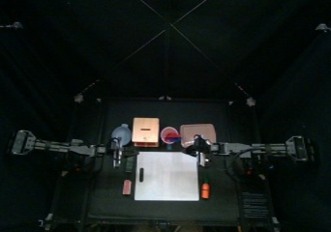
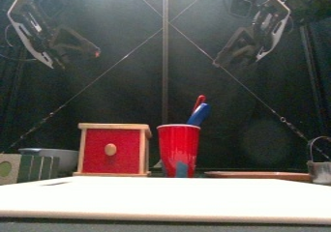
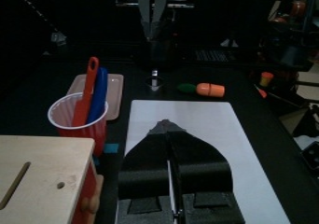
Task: Place pizza cutter on plate
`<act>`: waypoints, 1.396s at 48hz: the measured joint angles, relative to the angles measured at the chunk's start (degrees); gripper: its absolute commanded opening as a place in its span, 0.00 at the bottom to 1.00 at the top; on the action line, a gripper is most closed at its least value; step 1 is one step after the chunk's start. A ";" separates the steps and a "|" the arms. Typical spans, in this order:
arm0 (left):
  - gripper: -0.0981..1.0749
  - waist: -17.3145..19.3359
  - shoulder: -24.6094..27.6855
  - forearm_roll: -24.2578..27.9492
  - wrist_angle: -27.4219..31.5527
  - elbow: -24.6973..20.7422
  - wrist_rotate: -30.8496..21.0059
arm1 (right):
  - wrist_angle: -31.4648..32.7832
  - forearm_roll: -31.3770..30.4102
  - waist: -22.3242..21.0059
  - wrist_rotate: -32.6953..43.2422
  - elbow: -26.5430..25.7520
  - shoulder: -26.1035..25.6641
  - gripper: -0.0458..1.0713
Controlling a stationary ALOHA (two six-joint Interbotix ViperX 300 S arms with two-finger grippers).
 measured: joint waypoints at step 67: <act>0.18 -0.09 1.05 -2.37 -0.44 1.93 0.00 | 27.25 -29.00 -0.88 0.00 -18.98 23.03 0.90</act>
